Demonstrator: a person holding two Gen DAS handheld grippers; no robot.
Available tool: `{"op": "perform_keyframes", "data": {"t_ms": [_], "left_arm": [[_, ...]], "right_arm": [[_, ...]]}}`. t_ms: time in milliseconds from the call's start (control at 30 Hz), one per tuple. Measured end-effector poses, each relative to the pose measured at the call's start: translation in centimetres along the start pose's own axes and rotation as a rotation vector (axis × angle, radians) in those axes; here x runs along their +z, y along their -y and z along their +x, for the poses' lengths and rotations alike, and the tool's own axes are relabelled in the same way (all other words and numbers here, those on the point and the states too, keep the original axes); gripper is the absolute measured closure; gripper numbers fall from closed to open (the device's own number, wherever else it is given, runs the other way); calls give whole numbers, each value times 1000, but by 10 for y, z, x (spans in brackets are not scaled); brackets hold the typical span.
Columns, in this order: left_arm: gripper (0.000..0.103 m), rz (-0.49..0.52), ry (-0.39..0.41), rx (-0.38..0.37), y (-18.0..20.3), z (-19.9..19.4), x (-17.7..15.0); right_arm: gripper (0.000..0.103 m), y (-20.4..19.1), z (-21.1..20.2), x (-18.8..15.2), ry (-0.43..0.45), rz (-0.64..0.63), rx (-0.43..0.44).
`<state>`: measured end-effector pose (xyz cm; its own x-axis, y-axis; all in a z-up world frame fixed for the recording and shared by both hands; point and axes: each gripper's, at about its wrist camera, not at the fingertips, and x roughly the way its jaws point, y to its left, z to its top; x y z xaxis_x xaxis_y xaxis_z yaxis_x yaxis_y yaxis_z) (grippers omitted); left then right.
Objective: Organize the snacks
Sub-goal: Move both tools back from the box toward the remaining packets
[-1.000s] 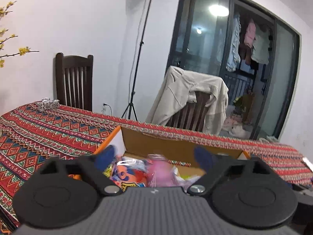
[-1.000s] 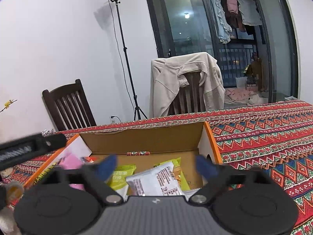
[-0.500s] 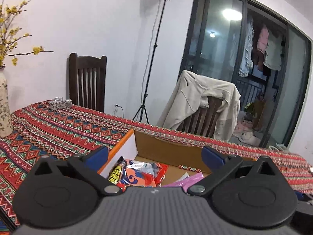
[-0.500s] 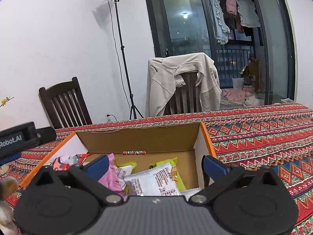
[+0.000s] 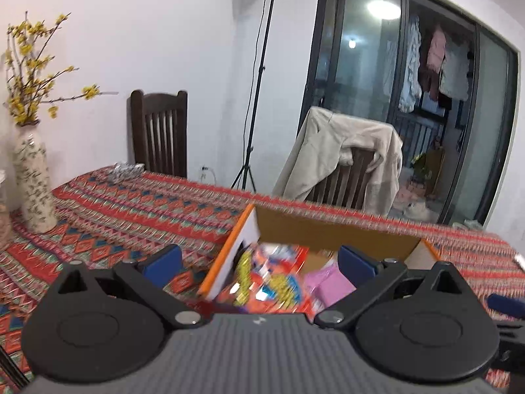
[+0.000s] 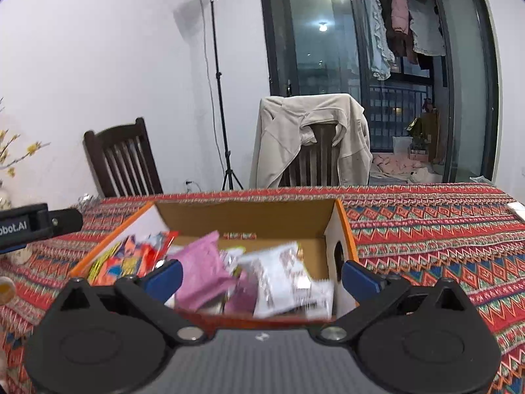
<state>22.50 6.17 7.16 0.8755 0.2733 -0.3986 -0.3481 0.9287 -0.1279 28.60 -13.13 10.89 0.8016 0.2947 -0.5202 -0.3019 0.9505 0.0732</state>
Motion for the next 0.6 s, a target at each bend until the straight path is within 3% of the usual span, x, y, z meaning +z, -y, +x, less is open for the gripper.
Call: {"op": "perform_keyframes", "data": {"t_ms": [200, 367, 600], "left_arm": [[0, 43, -54, 6, -23, -9, -27], [0, 49, -116, -56, -36, -2, -59], [0, 64, -83, -56, -39, -1, -66]], "right_arm": [[0, -7, -17, -20, -54, -34, -9], [0, -11, -12, -37, -116, -37, -16], [0, -23, 14, -60, -212, -37, -10]]}}
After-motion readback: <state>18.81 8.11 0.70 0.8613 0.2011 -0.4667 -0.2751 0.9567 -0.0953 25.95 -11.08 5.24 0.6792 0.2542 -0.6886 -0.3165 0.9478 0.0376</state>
